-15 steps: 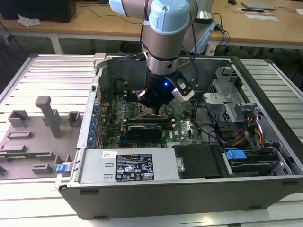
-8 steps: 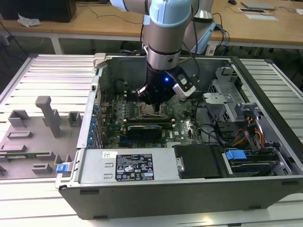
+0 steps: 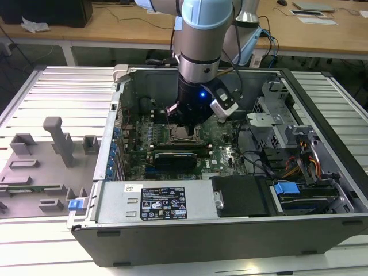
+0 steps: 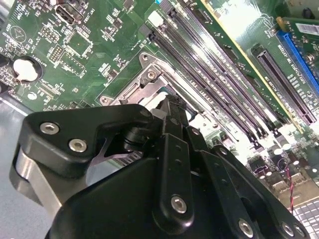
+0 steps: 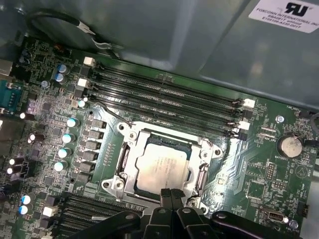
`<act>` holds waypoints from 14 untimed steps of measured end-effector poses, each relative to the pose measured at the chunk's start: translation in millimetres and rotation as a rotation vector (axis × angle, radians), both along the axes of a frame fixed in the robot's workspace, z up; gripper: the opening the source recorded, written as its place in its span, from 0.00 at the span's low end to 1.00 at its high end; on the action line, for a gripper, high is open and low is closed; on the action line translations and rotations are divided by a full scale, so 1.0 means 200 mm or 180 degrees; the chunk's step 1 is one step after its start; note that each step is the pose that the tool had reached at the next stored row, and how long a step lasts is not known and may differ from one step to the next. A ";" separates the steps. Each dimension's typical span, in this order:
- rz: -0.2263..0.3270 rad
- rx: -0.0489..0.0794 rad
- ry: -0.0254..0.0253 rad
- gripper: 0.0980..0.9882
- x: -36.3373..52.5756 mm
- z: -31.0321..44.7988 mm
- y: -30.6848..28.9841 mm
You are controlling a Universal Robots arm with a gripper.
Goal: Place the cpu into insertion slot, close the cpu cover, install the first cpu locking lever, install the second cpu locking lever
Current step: 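Close the cpu cover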
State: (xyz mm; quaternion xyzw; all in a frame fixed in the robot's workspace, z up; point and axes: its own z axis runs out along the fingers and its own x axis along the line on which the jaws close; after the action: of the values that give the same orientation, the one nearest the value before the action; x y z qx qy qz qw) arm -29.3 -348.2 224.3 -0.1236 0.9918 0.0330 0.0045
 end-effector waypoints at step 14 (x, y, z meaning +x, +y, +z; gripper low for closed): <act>-0.0302 0.0000 0.0000 0.01 -0.062 -0.013 0.036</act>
State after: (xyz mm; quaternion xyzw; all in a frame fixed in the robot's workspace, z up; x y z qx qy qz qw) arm -41.7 -340.9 221.7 -0.0765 0.9965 0.0327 0.0060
